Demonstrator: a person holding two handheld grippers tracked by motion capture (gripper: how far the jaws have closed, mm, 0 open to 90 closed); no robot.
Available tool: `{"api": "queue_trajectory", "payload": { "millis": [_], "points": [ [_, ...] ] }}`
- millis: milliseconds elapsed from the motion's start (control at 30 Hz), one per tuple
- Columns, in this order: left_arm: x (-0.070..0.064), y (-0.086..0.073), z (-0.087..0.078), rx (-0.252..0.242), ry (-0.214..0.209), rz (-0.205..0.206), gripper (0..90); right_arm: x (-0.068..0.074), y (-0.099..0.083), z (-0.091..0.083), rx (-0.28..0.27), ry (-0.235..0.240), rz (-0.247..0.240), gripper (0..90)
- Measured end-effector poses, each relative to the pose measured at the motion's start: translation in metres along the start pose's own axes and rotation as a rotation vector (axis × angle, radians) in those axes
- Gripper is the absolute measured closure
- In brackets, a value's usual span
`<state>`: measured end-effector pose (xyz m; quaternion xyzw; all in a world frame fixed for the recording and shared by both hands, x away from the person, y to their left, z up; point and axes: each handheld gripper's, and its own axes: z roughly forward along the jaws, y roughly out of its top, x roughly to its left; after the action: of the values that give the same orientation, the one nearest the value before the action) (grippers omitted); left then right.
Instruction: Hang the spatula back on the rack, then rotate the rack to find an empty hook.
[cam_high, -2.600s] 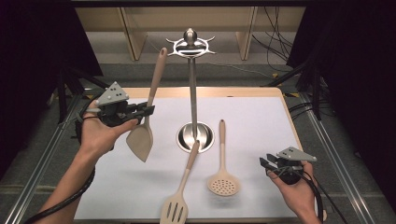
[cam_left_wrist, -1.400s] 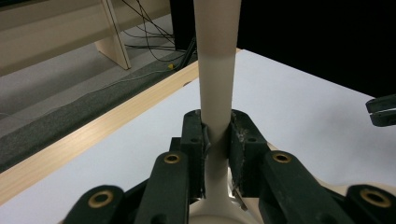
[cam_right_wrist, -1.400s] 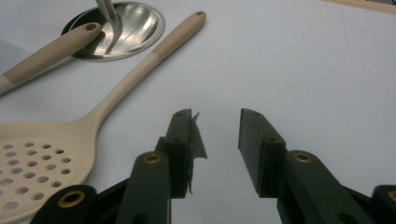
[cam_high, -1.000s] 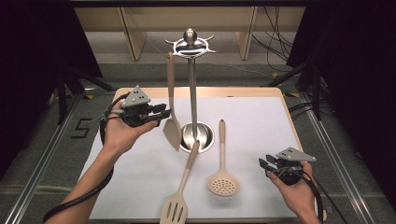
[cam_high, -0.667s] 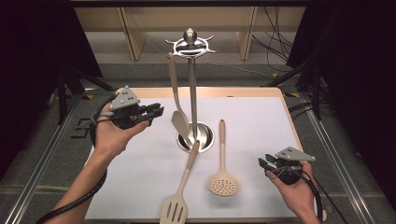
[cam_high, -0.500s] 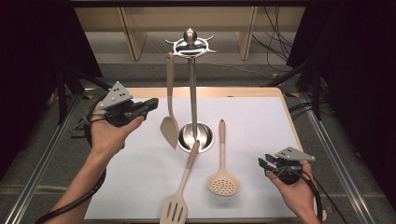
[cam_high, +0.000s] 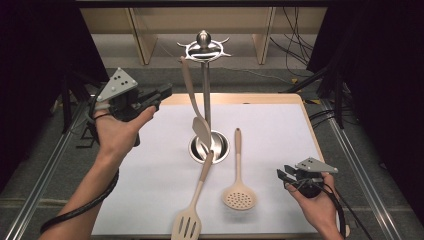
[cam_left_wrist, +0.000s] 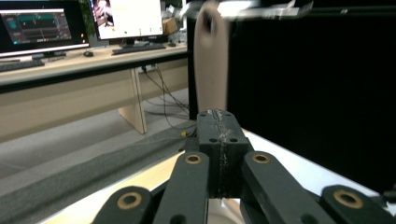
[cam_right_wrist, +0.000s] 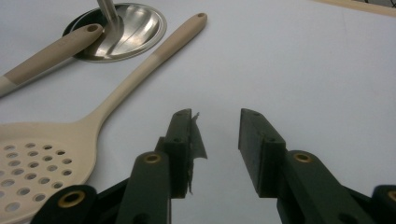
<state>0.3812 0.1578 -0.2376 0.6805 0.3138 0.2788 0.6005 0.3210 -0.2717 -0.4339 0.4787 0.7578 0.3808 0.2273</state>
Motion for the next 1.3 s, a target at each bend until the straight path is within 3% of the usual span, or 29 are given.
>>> {"api": "queue_trajectory", "payload": {
  "millis": [433, 833, 1033, 1300],
  "points": [
    [-0.007, 0.024, 0.015, -0.045, -0.010, -0.004, 89.4, 0.001, 0.000, -0.001, 0.002, 0.004, 0.010, 66.0],
    [-0.006, 0.033, 0.016, -0.061, 0.003, 0.001, 89.4, 0.003, 0.000, -0.001, -0.001, 0.004, 0.026, 66.1],
    [-0.006, 0.036, 0.019, -0.062, 0.008, 0.004, 89.4, 0.001, 0.000, -0.002, 0.004, 0.004, 0.005, 66.0],
    [-0.004, 0.039, 0.023, -0.068, 0.021, 0.004, 89.5, 0.002, -0.001, -0.002, -0.001, 0.006, 0.027, 66.0]
  ]
}}
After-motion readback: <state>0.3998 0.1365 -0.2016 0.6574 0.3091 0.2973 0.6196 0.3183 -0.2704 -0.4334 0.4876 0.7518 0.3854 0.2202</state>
